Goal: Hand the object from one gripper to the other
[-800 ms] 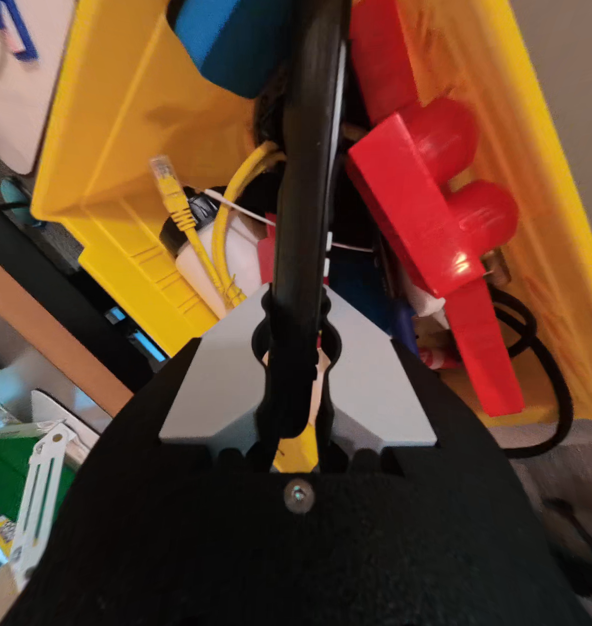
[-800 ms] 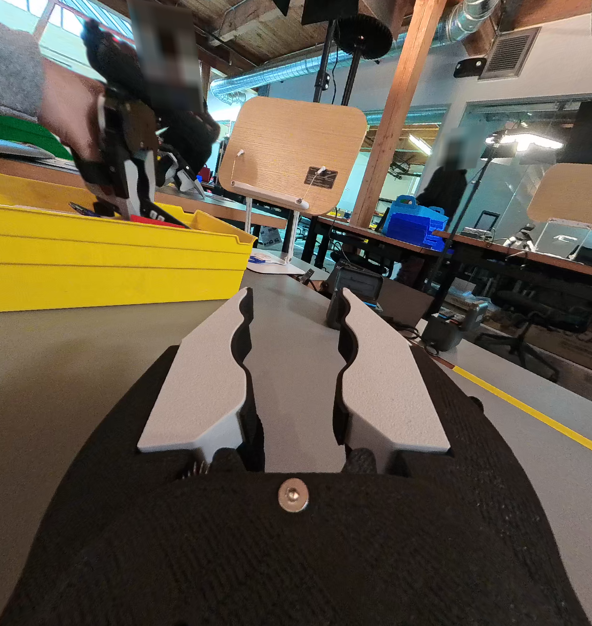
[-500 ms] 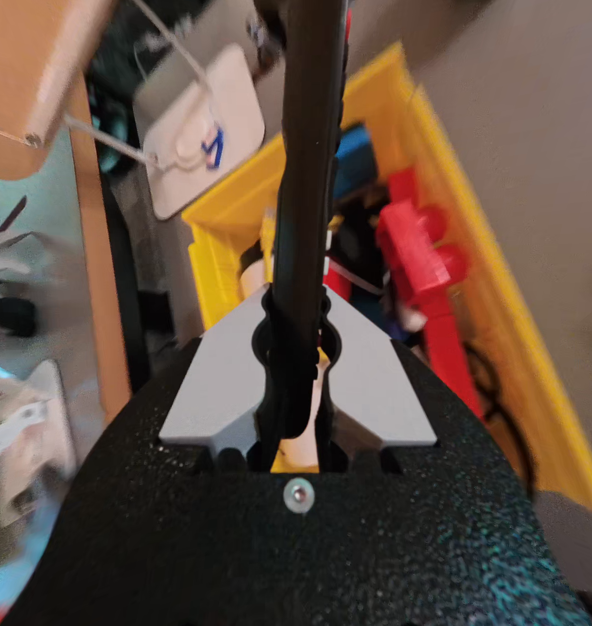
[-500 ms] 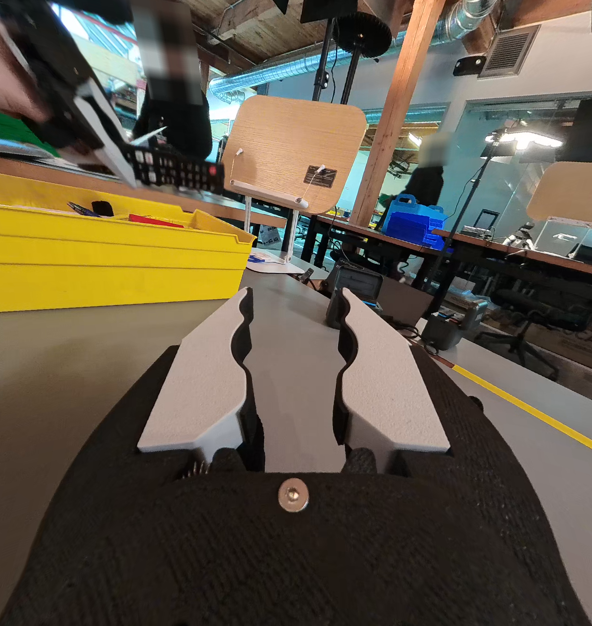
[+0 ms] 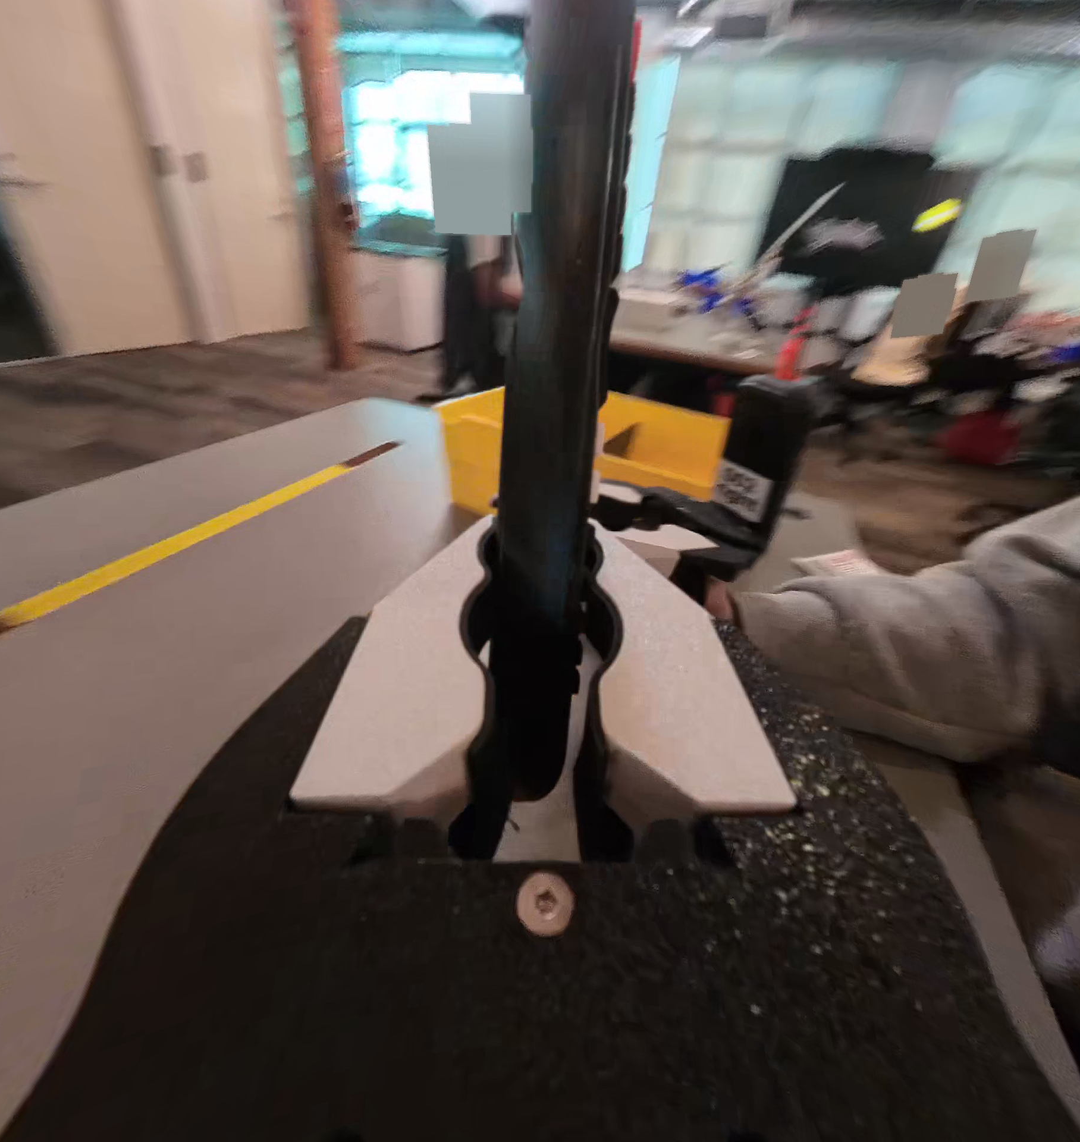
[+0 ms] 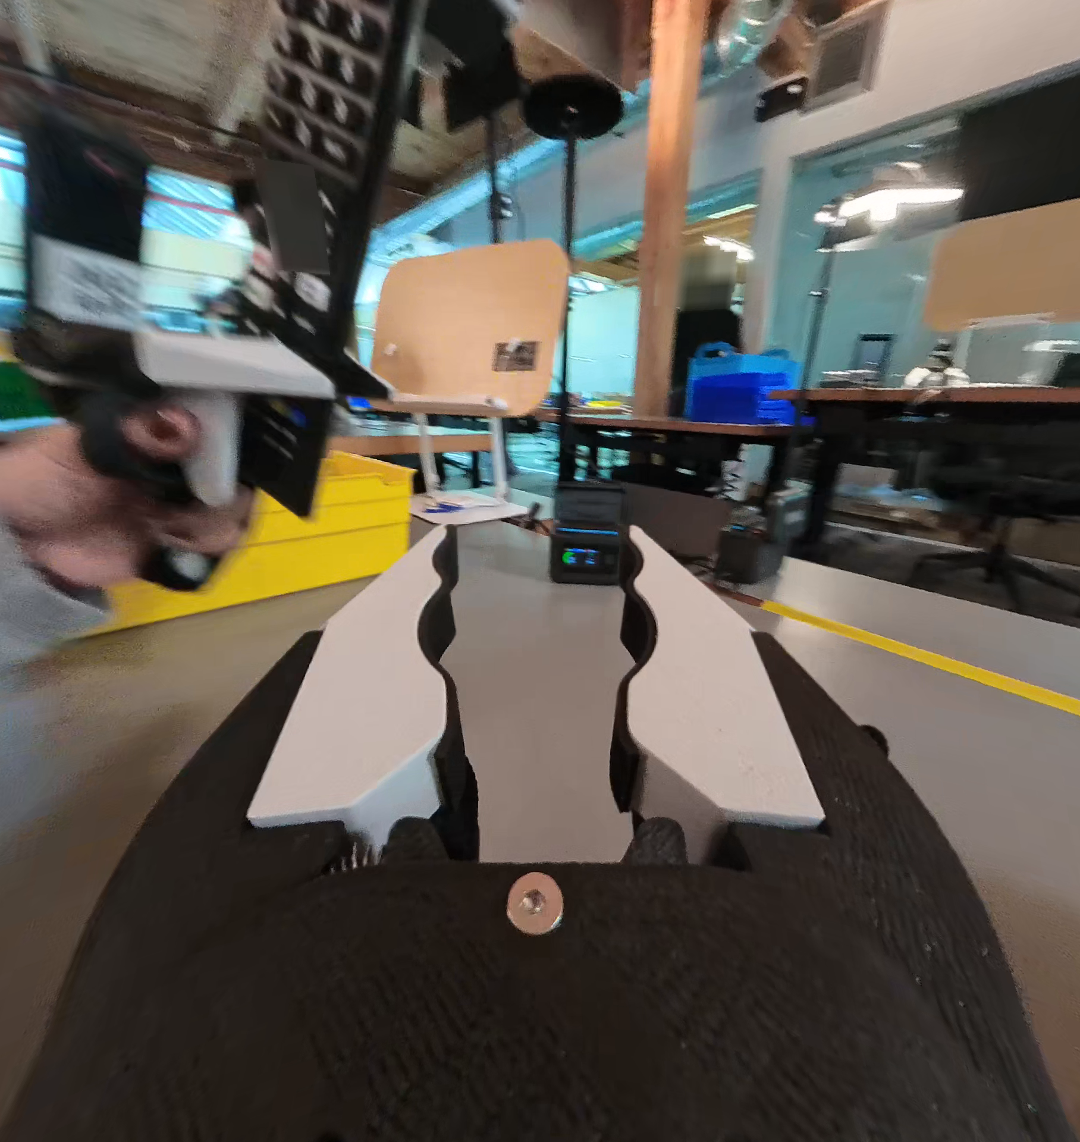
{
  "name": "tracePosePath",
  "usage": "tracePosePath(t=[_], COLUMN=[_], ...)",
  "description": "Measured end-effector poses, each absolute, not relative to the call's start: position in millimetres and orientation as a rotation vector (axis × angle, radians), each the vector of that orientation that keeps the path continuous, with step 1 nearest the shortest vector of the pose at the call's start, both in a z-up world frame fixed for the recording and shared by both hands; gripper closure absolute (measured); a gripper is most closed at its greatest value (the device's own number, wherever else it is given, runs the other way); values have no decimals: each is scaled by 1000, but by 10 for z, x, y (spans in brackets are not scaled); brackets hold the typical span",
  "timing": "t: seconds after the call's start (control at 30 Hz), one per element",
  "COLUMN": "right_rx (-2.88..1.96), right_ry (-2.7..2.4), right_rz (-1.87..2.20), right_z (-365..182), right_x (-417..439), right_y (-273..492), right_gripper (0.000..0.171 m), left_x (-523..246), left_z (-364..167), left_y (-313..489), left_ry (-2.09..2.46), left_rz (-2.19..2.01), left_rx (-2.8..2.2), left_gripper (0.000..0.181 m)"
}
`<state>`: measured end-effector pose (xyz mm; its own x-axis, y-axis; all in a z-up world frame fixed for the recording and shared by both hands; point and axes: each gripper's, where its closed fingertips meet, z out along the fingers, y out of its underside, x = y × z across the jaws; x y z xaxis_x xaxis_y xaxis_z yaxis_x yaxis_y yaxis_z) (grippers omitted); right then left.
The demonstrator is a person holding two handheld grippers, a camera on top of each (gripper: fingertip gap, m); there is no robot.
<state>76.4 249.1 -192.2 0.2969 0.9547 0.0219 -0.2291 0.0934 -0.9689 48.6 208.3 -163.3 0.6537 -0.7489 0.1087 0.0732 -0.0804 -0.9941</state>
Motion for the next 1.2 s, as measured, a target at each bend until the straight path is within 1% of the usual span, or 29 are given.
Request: tracePosePath(t=[0.13, 0.2, 0.3, 0.4, 0.47, 0.5, 0.57, 0.6, 0.63, 0.73, 0.77, 0.8, 0.83, 0.87, 0.9, 0.93, 1.0, 1.1, 1.17, 1.2], right_rx=[-1108, -1085, -1094, -1131, -1120, -1113, -1087, -1069, -1056, -1063, -1064, -1065, -1065, -1066, -1069, -1071, -1076, -1061, -1005, -946], right_ry=[-945, -997, -1073, -1138, -1117, -1096, -1098, -1108, -1119, -1133, -1131, -1125, -1121, -1115, -1103, -1092, -1082, -1060, -1026, -1025], right_rz=[1236, 1394, 1646, 1672, 1655, 1664, 1713, 1741, 1759, 1728, 1699, 1658, 1603, 1535, 1447, 1340, 1077, 608, 283, 139], right_z=[-1920, -1877, -1879, -1977, -1972, -1949, -1908, -1886, -1874, -1883, -1883, -1880, -1875, -1869, -1864, -1863, -1893, -1950, -1936, -1911], right_x=[775, 715, 609, 526, 541, 560, 604, 622, 632, 627, 630, 635, 642, 649, 656, 663, 678, 721, 787, 810], right_y=[2399, 2260, 2041, 1959, 1990, 2010, 1981, 1944, 1910, 1919, 1942, 1970, 2003, 2044, 2101, 2169, 2322, 2570, 2702, 2719], right_gripper=[119, 121, 121, 127, 140, 144, 138, 139, 149, 150, 150, 150, 151, 150, 150, 150, 150, 150, 150, 150], left_x=[623, 668, 689, 727, 778, 815, 888, 910, 920, 909, 890, 837, 746, 640, 534, 442, 351, 343, 450, 501], left_z=[-1942, -2069, -2307, -2366, -2381, -2408, -2389, -2375, -2372, -2372, -2370, -2374, -2385, -2392, -2375, -2333, -2204, -2045, -1992, -1967], left_y=[2162, 2116, 2098, 2113, 2066, 2028, 1963, 1944, 1933, 1961, 2000, 2076, 2173, 2252, 2311, 2348, 2351, 2307, 2250, 2231], left_ry=[563, 577, 681, 686, 754, 800, 831, 824, 817, 790, 765, 719, 662, 618, 586, 561, 540, 527, 515, 488], left_rz=[-980, -1084, -1025, -1005, -942, -918, -955, -997, -1028, -1031, -1008, -955, -870, -780, -692, -617, -535, -496, -621, -725], left_rx=[-1444, -1464, -1582, -1638, -1663, -1681, -1669, -1663, -1660, -1660, -1669, -1690, -1712, -1725, -1720, -1697, -1628, -1532, -1499, -1490], left_gripper=[160, 160, 159, 159, 159, 159, 159, 160, 160, 158, 156, 141, 115, 97, 84, 78, 74, 77, 87, 85])
